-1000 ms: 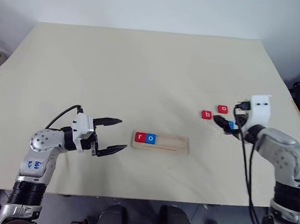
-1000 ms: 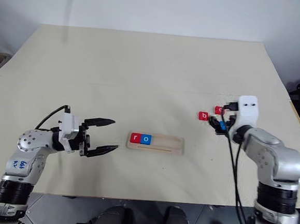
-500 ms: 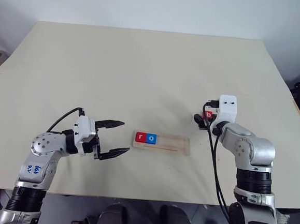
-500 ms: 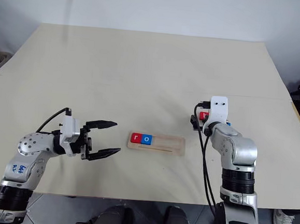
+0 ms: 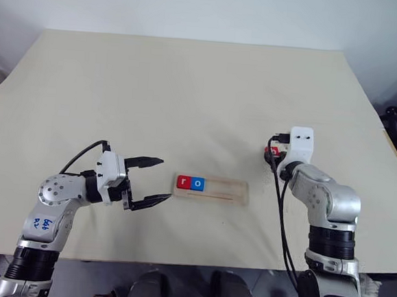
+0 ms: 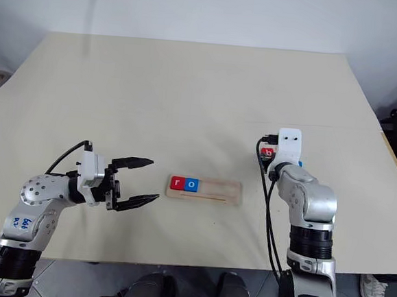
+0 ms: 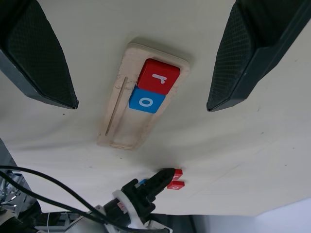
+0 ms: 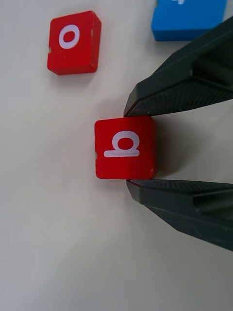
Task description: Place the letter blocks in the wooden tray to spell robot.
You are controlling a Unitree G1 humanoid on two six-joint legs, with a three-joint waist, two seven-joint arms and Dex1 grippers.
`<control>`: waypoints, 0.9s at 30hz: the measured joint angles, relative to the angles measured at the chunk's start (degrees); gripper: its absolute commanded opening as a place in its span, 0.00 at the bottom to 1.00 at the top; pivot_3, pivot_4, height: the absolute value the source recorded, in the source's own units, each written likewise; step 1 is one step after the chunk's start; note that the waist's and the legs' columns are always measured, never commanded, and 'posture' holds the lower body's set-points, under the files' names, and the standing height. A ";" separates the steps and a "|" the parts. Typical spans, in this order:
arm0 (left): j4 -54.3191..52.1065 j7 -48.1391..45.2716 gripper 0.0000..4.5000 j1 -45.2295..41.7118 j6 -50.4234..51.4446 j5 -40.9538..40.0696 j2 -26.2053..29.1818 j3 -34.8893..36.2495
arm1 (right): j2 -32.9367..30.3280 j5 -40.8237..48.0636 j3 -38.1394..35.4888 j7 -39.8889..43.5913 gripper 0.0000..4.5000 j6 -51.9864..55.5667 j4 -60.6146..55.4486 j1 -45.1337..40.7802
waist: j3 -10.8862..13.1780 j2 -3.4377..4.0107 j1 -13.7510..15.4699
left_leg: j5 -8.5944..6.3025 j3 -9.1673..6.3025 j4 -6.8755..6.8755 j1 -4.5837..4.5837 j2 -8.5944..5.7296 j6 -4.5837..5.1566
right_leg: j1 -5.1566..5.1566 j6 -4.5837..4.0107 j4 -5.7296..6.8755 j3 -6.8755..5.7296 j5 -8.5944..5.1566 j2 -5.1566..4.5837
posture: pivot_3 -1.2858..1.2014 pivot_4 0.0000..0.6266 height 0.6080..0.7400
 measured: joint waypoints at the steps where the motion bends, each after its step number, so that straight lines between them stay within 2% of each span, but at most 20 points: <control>1: 0.27 -0.27 1.00 -0.27 0.00 0.00 -0.12 -0.28 | -0.19 0.42 -0.30 0.16 0.32 1.83 -3.23 1.03 | 0.00 0.00 0.00 | 0.00 -0.01 0.00 0.00 0.00 0.00 | 0.00 0.00 0.00 0.00 0.00 0.00 | 0.52 0.24 1.00; 5: 1.20 -1.48 1.00 -2.25 0.02 -0.01 -0.95 -1.73 | 0.13 2.09 -2.32 0.03 0.32 10.03 -15.48 5.95 | 0.00 0.00 -0.04 | 0.00 -0.03 -0.01 -0.02 0.00 0.00 | 0.00 0.00 -0.03 -0.02 0.00 0.03 | 0.52 0.24 1.00; 8: 2.79 -2.55 1.00 -3.20 0.49 -0.16 -0.98 -2.28 | 2.87 2.50 -4.13 -0.68 0.32 16.72 -25.69 12.65 | 0.00 0.00 0.02 | 0.00 -0.07 -0.08 -0.02 0.01 -0.01 | 0.00 -0.03 -0.04 -0.06 -0.02 0.06 | 0.52 0.24 1.00; 14: 3.92 -4.84 1.00 -4.86 1.21 -0.67 -0.98 -3.19 | 7.34 1.82 -4.62 -1.53 0.32 20.98 -34.89 20.96 | 0.00 0.00 -0.11 | 0.00 -0.04 -0.08 0.00 -0.01 -0.01 | -0.01 -0.03 -0.06 -0.03 -0.01 0.07 | 0.52 0.24 1.00; 20: 6.95 -5.91 1.00 -7.89 1.19 -0.68 -0.98 -3.38 | 7.94 1.04 -4.35 -0.65 0.77 18.66 -34.38 21.66 | 0.00 0.00 -0.10 | 0.00 -0.04 -0.07 -0.01 -0.02 0.00 | -0.01 -0.03 -0.08 -0.03 -0.01 0.07 | 0.52 0.24 1.00; 23: 7.29 -6.25 1.00 -7.98 1.09 -0.68 -0.98 -3.38 | 4.09 2.29 -4.50 3.36 0.99 18.23 -33.91 22.06 | 0.00 0.00 -0.07 | 0.00 -0.03 -0.07 -0.03 -0.04 0.00 | -0.01 -0.02 -0.11 -0.03 -0.01 0.06 | 0.52 0.24 1.00; 25: 7.51 -6.40 1.00 -7.99 0.86 -0.68 -0.92 -3.35 | -0.86 4.52 -5.66 8.45 1.00 17.10 -33.63 22.96 | 0.00 0.00 0.06 | -0.01 -0.06 -0.07 -0.03 -0.05 0.02 | 0.02 -0.02 -0.16 -0.04 -0.01 0.05 | 0.52 0.24 1.00; 27: 8.03 -6.54 1.00 -8.05 0.29 -0.65 -0.92 -3.33 | -7.95 7.84 -7.30 17.35 1.00 12.11 -32.93 25.13 | 0.00 -0.01 0.09 | -0.03 -0.08 -0.07 -0.03 -0.05 0.05 | 0.07 0.00 -0.24 -0.06 0.00 0.06 | 0.52 0.24 1.00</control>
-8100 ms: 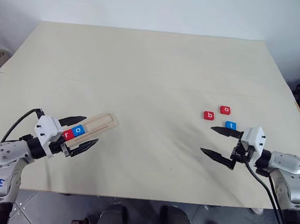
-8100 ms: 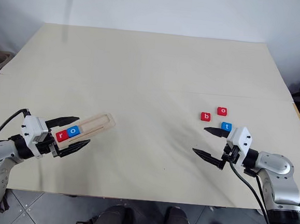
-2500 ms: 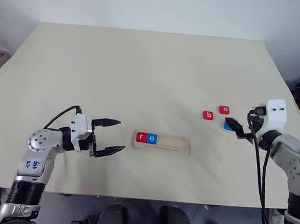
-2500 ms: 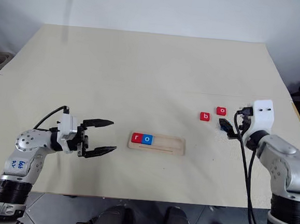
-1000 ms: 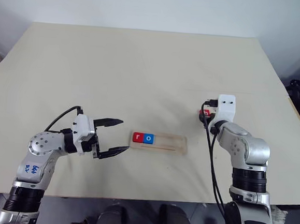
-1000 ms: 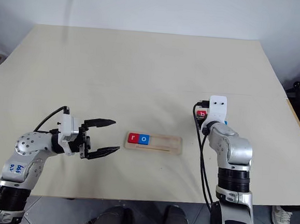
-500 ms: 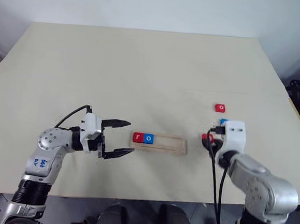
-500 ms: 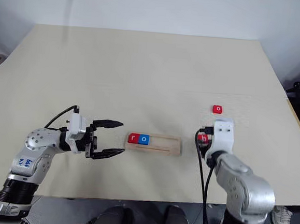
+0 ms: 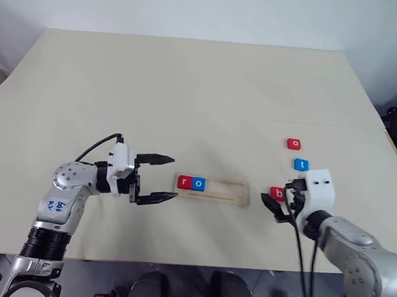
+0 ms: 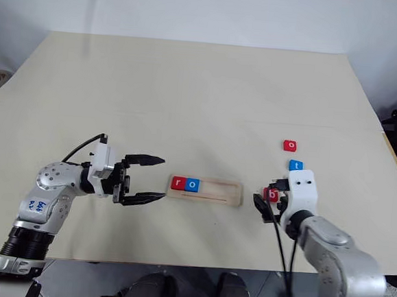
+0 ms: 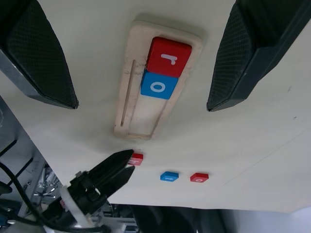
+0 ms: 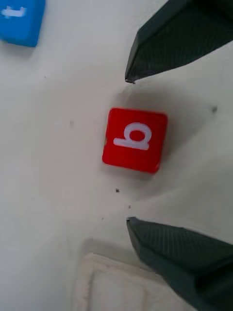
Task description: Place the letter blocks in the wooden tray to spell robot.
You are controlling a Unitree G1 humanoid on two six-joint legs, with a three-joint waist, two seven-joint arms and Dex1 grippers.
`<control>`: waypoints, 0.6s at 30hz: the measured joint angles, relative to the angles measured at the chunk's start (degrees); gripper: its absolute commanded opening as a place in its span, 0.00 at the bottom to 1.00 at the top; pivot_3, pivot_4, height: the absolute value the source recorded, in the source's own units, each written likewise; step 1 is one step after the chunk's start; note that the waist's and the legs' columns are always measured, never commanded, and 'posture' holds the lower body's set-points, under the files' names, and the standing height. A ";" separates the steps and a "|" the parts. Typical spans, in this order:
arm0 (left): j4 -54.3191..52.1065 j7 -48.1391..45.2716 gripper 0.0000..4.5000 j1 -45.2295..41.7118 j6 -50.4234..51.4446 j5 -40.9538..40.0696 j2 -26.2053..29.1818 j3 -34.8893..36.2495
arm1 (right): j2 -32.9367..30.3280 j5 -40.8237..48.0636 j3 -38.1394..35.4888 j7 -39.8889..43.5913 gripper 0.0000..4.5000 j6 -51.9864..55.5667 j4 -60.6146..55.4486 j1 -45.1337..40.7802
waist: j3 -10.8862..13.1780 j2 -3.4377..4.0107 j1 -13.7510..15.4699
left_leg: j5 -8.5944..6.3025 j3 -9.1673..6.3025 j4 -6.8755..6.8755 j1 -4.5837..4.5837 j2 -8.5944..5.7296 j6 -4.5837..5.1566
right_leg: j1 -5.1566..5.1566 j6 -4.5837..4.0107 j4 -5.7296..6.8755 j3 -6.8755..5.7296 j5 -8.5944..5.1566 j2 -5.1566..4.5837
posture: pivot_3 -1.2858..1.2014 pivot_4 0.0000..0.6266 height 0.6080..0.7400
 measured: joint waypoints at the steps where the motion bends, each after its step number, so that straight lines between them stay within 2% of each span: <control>1: 0.58 -0.04 1.00 -0.09 -0.31 0.04 0.00 0.02 | -3.51 1.25 -0.58 4.86 1.00 -3.89 0.47 1.69 | 0.00 0.00 0.04 | -0.01 0.00 -0.02 0.01 0.00 0.02 | 0.03 0.01 -0.08 -0.01 0.01 0.01 | 0.52 0.24 1.00; 5: 1.58 0.03 1.00 -0.15 -1.78 0.32 -0.11 0.16 | -15.64 1.50 -0.92 22.53 1.00 -23.06 7.14 8.97 | 0.01 -0.03 0.03 | -0.03 -0.01 -0.04 0.08 0.01 0.05 | 0.19 0.07 -0.24 -0.06 0.04 0.03 | 0.52 0.24 1.00; 8: 1.56 0.33 1.00 -0.10 -2.58 0.44 -0.32 0.18 | -20.84 -1.71 0.25 32.57 1.00 -38.43 17.00 9.68 | 0.03 -0.05 0.00 | -0.02 0.02 0.02 0.12 -0.01 0.05 | 0.23 0.10 -0.24 -0.04 0.06 0.03 | 0.52 0.24 1.00; 10: 1.33 0.28 1.00 0.08 -3.21 0.43 -0.70 0.12 | -25.65 -4.76 3.24 41.58 1.00 -51.17 26.93 7.52 | 0.04 -0.07 -0.10 | -0.02 0.08 0.03 0.19 -0.01 0.04 | 0.23 0.11 -0.27 0.00 0.06 0.03 | 0.52 0.24 1.00; 12: 1.23 -0.20 1.00 0.47 -3.72 0.40 -0.81 -0.03 | -26.93 -6.58 5.93 46.31 1.00 -58.29 33.70 3.71 | 0.05 -0.09 -0.19 | -0.01 0.10 0.04 0.21 0.03 0.03 | 0.22 0.11 -0.24 0.00 0.06 0.04 | 0.52 0.24 1.00; 15: 0.74 -1.00 1.00 0.70 -4.19 0.40 -0.93 -0.86 | -26.72 -8.61 11.46 50.92 1.00 -64.72 45.48 -6.65 | 0.07 -0.08 -0.31 | 0.00 0.17 0.11 0.24 0.03 0.01 | 0.20 0.11 -0.22 0.05 0.06 0.03 | 0.52 0.24 1.00; 18: 0.22 -1.26 1.00 1.15 -4.25 0.41 -0.77 -1.23 | -26.71 -9.87 15.09 55.05 1.00 -68.29 52.52 -12.53 | 0.09 -0.05 0.19 | 0.01 0.14 0.11 0.16 0.06 -0.01 | 0.23 0.10 -0.18 -0.11 0.06 0.04 | 0.52 0.24 1.00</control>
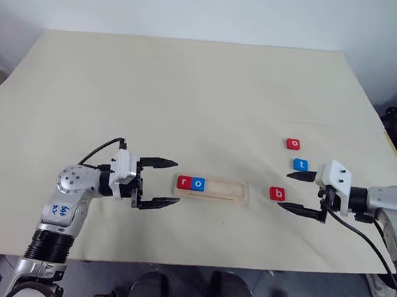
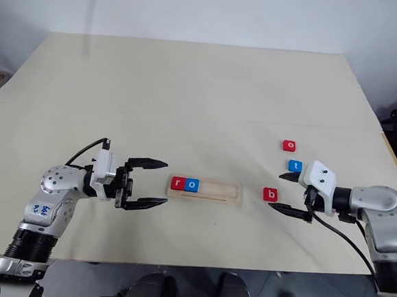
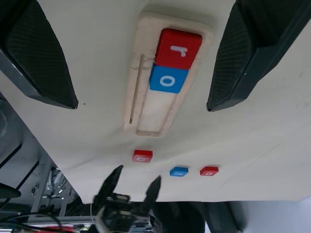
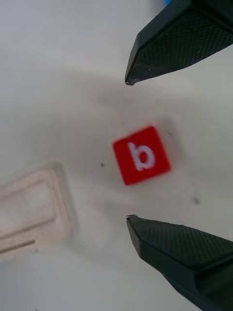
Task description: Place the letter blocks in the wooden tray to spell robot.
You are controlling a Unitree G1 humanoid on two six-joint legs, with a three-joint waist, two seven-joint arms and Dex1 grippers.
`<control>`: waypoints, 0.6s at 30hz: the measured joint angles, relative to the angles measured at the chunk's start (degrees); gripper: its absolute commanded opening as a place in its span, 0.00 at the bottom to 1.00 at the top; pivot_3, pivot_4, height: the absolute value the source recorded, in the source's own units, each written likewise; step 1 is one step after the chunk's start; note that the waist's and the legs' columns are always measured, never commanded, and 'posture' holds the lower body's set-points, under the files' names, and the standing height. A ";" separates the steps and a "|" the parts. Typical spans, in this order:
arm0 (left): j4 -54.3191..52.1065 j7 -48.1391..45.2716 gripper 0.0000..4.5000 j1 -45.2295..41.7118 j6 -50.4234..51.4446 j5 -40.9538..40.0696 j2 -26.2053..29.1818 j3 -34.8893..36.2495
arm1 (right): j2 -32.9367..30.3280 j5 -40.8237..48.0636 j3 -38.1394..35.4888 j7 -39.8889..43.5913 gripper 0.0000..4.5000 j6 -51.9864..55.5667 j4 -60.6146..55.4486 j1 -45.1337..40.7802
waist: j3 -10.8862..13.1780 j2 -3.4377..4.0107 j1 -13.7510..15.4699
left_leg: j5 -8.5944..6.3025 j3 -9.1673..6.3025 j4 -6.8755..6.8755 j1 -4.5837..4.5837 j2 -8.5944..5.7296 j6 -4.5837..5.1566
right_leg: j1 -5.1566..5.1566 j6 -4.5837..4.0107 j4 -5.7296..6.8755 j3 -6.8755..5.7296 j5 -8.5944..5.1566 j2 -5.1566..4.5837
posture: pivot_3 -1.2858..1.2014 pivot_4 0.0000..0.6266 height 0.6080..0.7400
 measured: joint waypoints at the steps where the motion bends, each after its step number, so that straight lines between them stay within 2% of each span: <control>1: -0.31 -0.10 1.00 0.21 0.05 0.00 0.08 -0.05 | 0.00 -0.55 1.29 1.53 1.00 -0.75 2.09 -1.43 | 0.00 0.00 0.30 | 0.00 0.00 0.01 -0.03 -0.02 0.00 | 0.00 0.00 -0.01 0.00 0.00 -0.04 | 0.52 0.24 1.00; 5: -1.49 -0.43 1.00 0.57 0.24 0.00 1.17 -0.02 | 0.09 -1.95 5.61 6.07 1.00 -2.85 7.75 -4.35 | 0.00 0.00 1.15 | -0.01 0.00 0.08 -0.05 -0.04 0.01 | 0.02 0.03 -0.03 -0.01 0.02 -0.07 | 0.52 0.24 1.00; 8: -1.73 -0.57 1.00 0.80 0.55 0.00 1.65 -0.03 | 0.27 -2.87 7.08 7.81 0.86 -4.87 11.43 -6.80 | 0.00 0.01 1.09 | -0.01 0.00 0.10 -0.03 -0.02 0.01 | 0.04 0.03 -0.01 -0.02 0.02 -0.06 | 0.52 0.24 1.00; 15: -3.73 -0.76 1.00 0.85 1.53 -0.07 2.44 -0.04 | 2.21 -4.58 7.87 8.58 0.34 -7.95 18.03 -11.18 | 0.00 0.01 0.97 | 0.00 0.00 0.10 -0.01 -0.01 0.00 | 0.05 0.02 0.02 -0.03 0.01 -0.05 | 0.52 0.24 1.00; 18: -3.78 -0.75 1.00 0.86 1.72 -0.07 2.66 -0.02 | 2.53 -4.94 7.96 8.86 0.33 -8.77 18.66 -11.69 | 0.00 0.01 0.97 | 0.00 0.00 0.10 -0.01 -0.01 0.00 | 0.05 0.02 0.03 -0.03 0.01 -0.04 | 0.52 0.24 1.00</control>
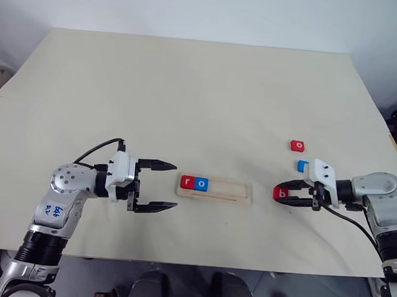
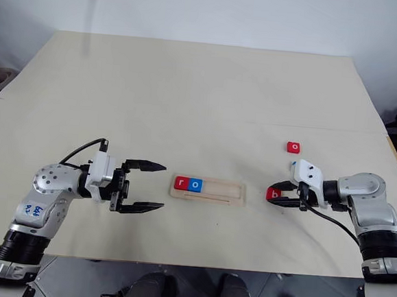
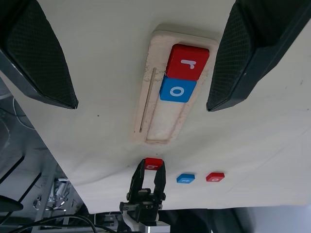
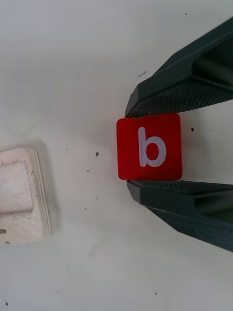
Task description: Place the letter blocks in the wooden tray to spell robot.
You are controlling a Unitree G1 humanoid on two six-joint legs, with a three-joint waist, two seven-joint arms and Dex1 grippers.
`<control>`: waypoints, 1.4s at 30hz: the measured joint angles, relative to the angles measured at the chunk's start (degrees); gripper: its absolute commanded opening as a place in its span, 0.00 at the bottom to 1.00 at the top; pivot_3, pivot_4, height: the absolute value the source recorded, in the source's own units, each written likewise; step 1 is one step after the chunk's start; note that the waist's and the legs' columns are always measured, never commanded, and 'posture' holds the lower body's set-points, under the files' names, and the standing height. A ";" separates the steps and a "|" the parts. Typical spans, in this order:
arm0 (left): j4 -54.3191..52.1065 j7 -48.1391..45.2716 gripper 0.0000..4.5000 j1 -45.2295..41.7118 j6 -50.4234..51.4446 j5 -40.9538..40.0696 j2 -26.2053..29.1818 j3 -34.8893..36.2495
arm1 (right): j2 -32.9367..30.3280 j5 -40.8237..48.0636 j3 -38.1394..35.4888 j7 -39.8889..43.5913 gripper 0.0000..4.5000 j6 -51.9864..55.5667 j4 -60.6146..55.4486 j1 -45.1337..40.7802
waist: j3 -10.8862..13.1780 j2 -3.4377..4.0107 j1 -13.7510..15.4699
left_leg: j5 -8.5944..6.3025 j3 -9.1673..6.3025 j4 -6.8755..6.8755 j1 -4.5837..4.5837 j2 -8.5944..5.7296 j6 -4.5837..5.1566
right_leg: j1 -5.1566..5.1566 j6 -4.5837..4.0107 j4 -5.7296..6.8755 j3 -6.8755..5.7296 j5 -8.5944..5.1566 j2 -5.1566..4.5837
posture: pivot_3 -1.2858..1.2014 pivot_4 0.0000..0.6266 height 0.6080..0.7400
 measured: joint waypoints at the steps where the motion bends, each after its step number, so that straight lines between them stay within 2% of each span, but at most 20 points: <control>1: -0.01 0.02 1.00 0.00 0.08 0.00 0.01 0.00 | 0.19 -0.03 0.03 0.06 0.33 0.04 0.06 -0.22 | 0.00 0.00 0.00 | 0.00 0.00 0.00 0.00 0.00 0.00 | 0.00 0.00 0.00 0.00 0.00 0.00 | 0.52 0.24 1.00; 4: -0.03 0.15 1.00 0.03 0.20 0.00 0.06 0.02 | 1.01 0.10 0.25 0.16 0.33 2.18 -1.16 -0.69 | 0.00 0.00 -0.18 | 0.01 -0.01 0.00 0.00 0.02 -0.01 | -0.04 -0.01 0.04 0.02 0.00 0.01 | 0.52 0.24 1.00; 12: -0.03 1.10 1.00 0.57 0.16 0.04 0.08 0.13 | 6.24 2.32 4.67 -3.46 0.33 24.73 -18.96 -7.08 | 0.03 0.05 -0.06 | 0.02 -0.08 0.00 -0.03 0.02 -0.04 | -0.11 -0.02 0.12 0.03 -0.01 -0.03 | 0.52 0.24 1.00; 16: -0.09 1.86 1.00 1.61 0.15 0.06 0.03 0.15 | 10.05 2.19 8.71 -6.35 0.33 31.76 -24.51 -8.77 | 0.03 0.05 0.16 | 0.02 -0.13 0.00 -0.08 -0.02 -0.04 | -0.11 -0.02 0.12 -0.01 -0.01 -0.06 | 0.52 0.24 1.00; 25: -2.00 3.79 1.00 3.00 0.16 0.09 0.00 0.14 | 15.20 1.21 12.72 -11.22 0.33 35.57 -25.47 -11.30 | 0.03 0.05 -0.07 | 0.02 -0.10 0.00 -0.11 -0.01 -0.04 | -0.14 -0.02 0.12 -0.05 -0.01 -0.04 | 0.52 0.24 1.00; 35: -3.50 5.04 1.00 4.57 0.27 0.08 0.20 0.49 | 16.02 0.40 14.82 -12.52 0.33 36.11 -25.34 -11.64 | 0.03 0.05 -0.08 | 0.02 -0.09 0.00 -0.12 -0.01 -0.04 | -0.14 -0.02 0.11 -0.08 -0.01 -0.04 | 0.52 0.24 1.00; 42: -4.23 5.67 1.00 4.61 0.33 0.07 0.23 1.19 | 15.15 -0.02 14.88 -11.79 0.86 36.00 -25.30 -11.64 | 0.03 0.05 -0.07 | 0.02 -0.09 0.00 -0.13 -0.01 -0.04 | -0.14 -0.02 0.11 -0.09 -0.01 -0.04 | 0.52 0.24 1.00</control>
